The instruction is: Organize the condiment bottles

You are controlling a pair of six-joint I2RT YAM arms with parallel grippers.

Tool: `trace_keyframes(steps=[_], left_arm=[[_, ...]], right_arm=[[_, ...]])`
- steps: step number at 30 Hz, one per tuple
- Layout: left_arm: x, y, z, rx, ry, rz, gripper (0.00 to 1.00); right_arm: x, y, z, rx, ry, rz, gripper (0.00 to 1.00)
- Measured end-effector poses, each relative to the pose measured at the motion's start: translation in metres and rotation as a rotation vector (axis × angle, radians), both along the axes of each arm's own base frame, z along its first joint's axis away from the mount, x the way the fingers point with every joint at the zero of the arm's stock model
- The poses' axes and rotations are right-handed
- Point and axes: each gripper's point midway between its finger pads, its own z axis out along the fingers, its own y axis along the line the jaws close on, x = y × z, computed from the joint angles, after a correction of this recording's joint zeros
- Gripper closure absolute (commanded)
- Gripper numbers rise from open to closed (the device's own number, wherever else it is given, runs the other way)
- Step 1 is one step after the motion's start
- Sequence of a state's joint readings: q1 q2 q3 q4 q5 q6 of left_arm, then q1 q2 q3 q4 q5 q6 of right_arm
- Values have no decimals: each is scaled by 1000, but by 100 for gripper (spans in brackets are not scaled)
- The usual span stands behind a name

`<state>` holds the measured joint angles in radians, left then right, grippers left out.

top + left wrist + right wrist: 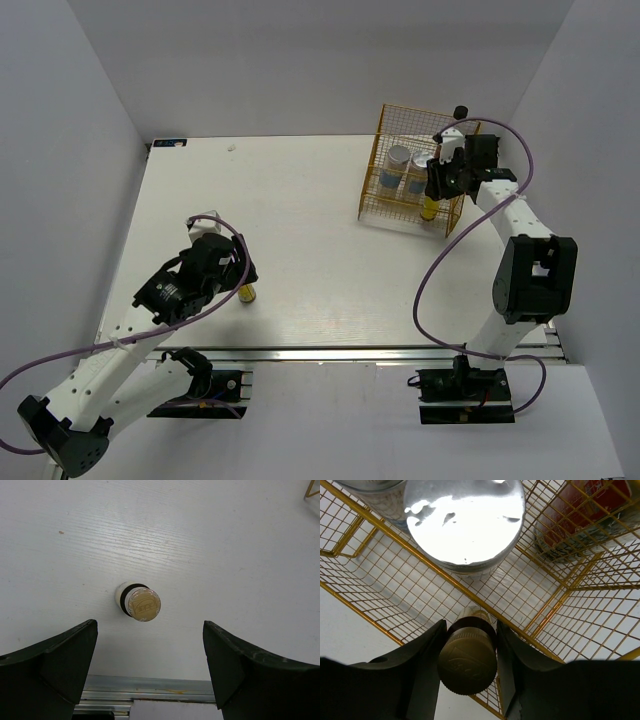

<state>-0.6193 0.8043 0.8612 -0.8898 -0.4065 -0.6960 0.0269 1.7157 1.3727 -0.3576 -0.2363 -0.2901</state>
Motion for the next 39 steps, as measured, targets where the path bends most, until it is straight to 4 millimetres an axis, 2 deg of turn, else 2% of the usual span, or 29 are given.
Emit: trace_keyframes(steps=[2, 9, 16, 28, 31, 32, 34, 35, 36, 37, 39], left_arm=[[0, 0, 0, 0, 0, 0, 4], [0, 0, 0, 1, 1, 0, 4], [1, 0, -2, 6, 7, 0, 4], [1, 0, -2, 6, 8, 0, 4], [0, 0, -3, 6, 11, 3, 4], [0, 0, -3, 6, 14, 5, 4], [-1, 1, -7, 13, 31, 12, 4], [-1, 1, -10, 21, 44, 17, 4], [-1, 2, -13, 29, 57, 21, 5], [-2, 2, -17, 41, 74, 25, 5], [-1, 2, -25, 66, 108, 30, 8]], right_arm=[[0, 0, 0, -1, 0, 0, 55], [-2, 2, -1, 11, 10, 3, 33], [-4, 3, 8, 19, -5, 2, 30], [-9, 6, 57, 40, -103, 7, 30], [-12, 8, 83, 44, -158, 21, 40], [-13, 9, 93, 47, -185, 30, 50], [-23, 15, 118, 61, -247, 75, 64], [-29, 19, 132, 70, -285, 103, 78], [-36, 24, 145, 80, -328, 134, 83], [-45, 29, 154, 87, -361, 165, 86], [-66, 42, 168, 102, -416, 232, 87]])
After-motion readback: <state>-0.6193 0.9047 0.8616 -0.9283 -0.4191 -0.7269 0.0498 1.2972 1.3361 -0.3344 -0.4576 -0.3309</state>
